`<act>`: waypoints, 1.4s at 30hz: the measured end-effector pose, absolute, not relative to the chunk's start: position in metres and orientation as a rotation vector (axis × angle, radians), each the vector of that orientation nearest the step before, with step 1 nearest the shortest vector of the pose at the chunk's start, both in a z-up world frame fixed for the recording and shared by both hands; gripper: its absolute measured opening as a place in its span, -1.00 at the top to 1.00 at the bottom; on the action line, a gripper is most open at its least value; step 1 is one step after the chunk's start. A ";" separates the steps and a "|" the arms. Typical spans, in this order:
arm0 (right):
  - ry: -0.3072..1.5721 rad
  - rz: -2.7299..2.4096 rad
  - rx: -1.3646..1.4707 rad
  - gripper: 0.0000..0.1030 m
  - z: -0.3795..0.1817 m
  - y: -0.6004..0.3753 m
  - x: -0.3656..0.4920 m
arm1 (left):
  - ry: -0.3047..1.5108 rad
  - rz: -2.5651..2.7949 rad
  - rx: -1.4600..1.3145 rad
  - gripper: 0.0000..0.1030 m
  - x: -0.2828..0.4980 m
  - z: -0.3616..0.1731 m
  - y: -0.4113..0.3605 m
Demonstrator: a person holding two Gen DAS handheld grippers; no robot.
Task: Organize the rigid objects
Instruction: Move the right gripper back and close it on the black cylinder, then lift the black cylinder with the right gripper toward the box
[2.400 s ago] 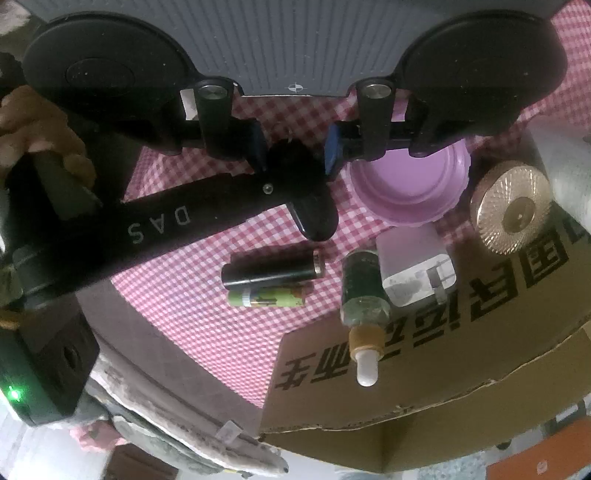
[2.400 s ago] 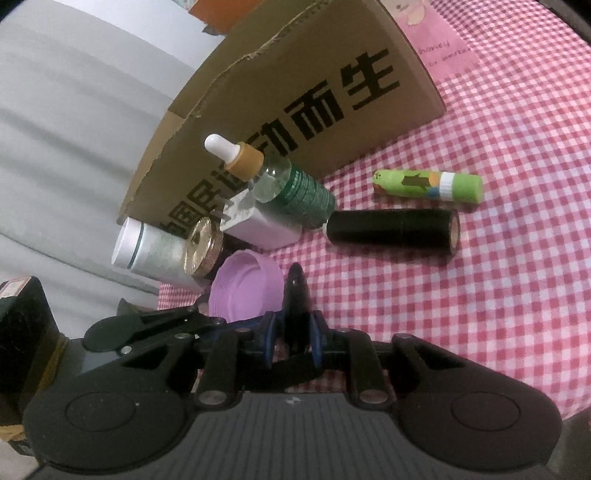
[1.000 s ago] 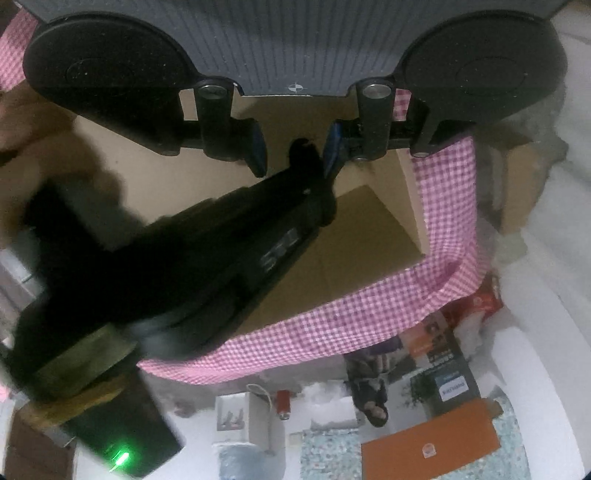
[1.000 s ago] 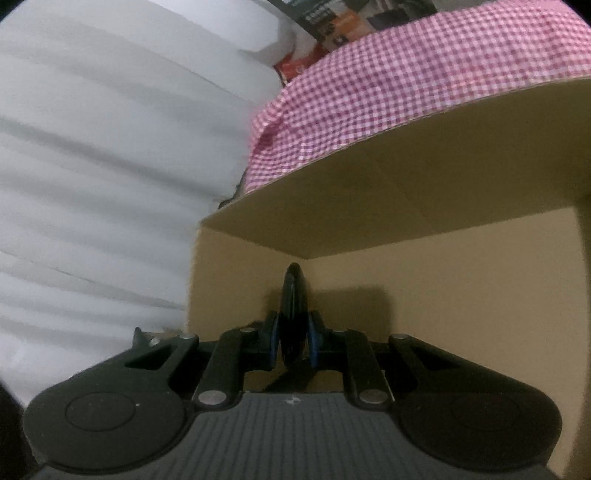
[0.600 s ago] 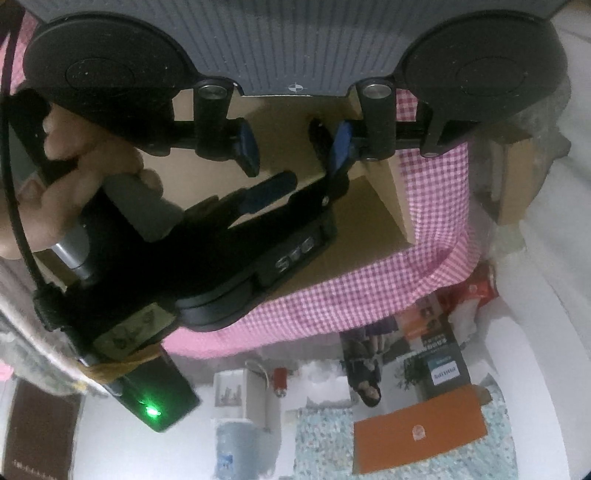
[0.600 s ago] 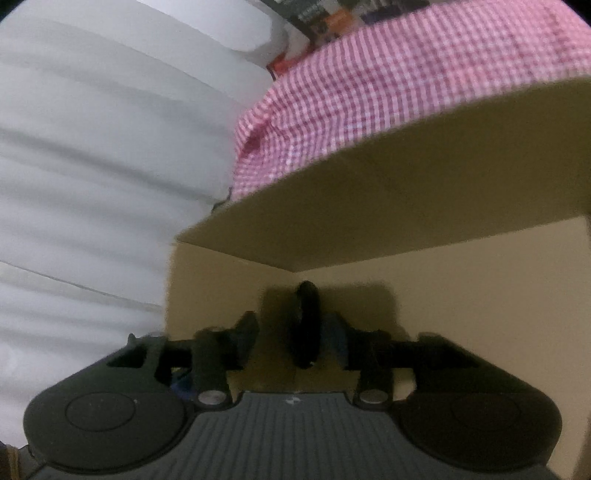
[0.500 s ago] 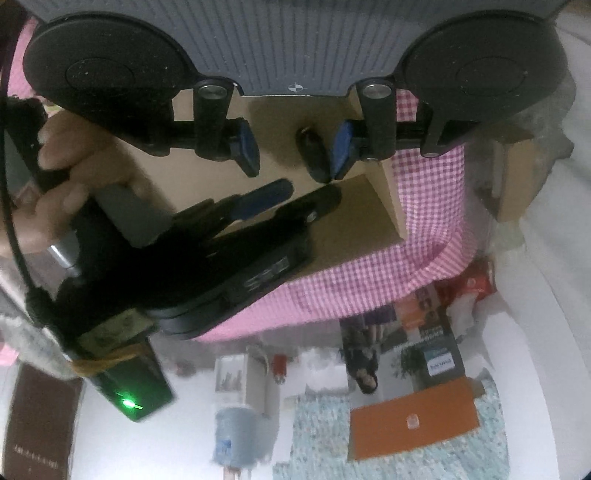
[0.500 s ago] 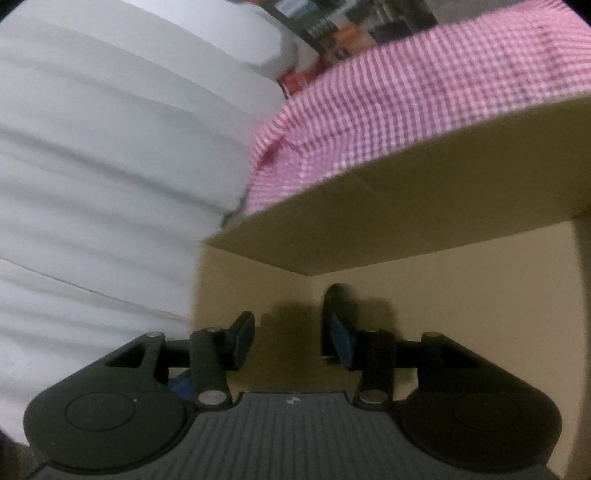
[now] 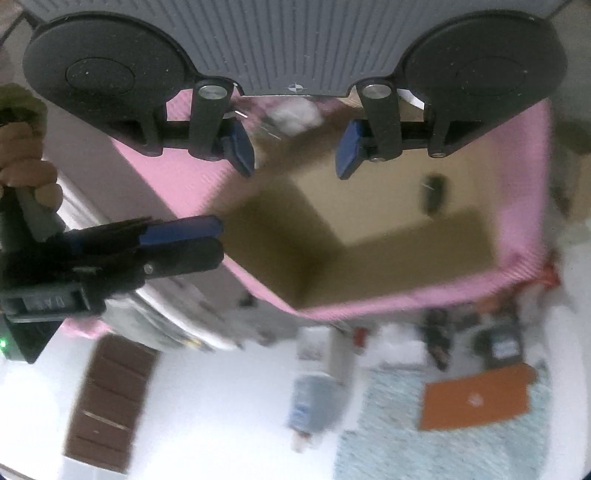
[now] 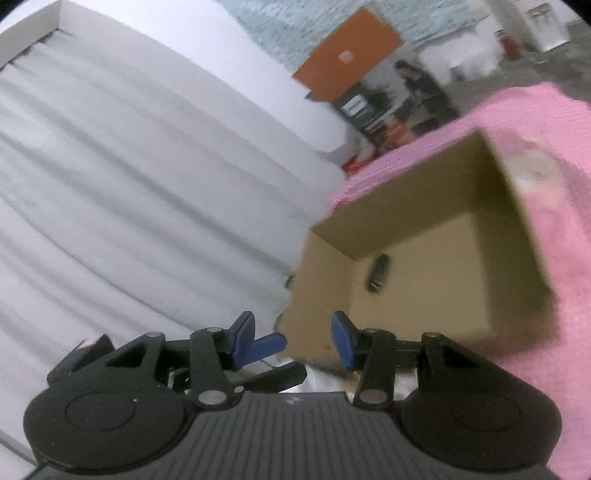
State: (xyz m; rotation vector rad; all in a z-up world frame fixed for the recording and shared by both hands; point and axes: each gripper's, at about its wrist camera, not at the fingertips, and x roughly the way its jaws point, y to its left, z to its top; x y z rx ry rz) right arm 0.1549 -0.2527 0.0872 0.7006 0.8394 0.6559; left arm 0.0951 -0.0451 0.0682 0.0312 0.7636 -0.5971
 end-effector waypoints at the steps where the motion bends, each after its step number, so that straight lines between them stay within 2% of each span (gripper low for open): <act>1: 0.838 0.633 0.695 0.06 0.081 -0.259 0.144 | 0.784 -0.619 0.029 0.06 0.092 0.060 -0.053; 2: 0.842 0.606 0.690 0.07 0.074 -0.264 0.135 | 0.806 -0.647 0.030 0.06 0.090 0.051 -0.062; 4: 0.854 0.547 0.667 0.22 0.055 -0.272 0.120 | 0.851 -0.682 0.026 0.07 0.088 0.033 -0.075; 9: 0.948 0.435 0.565 0.44 0.010 -0.278 0.120 | 0.990 -0.734 0.022 0.13 0.098 -0.012 -0.109; 19: 1.055 0.408 0.398 0.46 -0.030 -0.275 0.137 | 1.201 -0.767 -0.024 0.17 0.125 -0.057 -0.133; 30: 1.159 0.454 0.412 0.45 -0.050 -0.265 0.131 | 1.175 -0.778 0.012 0.15 0.118 -0.056 -0.146; 42: 1.223 0.491 0.370 0.46 -0.052 -0.252 0.144 | 1.180 -0.740 0.030 -0.03 0.114 -0.053 -0.144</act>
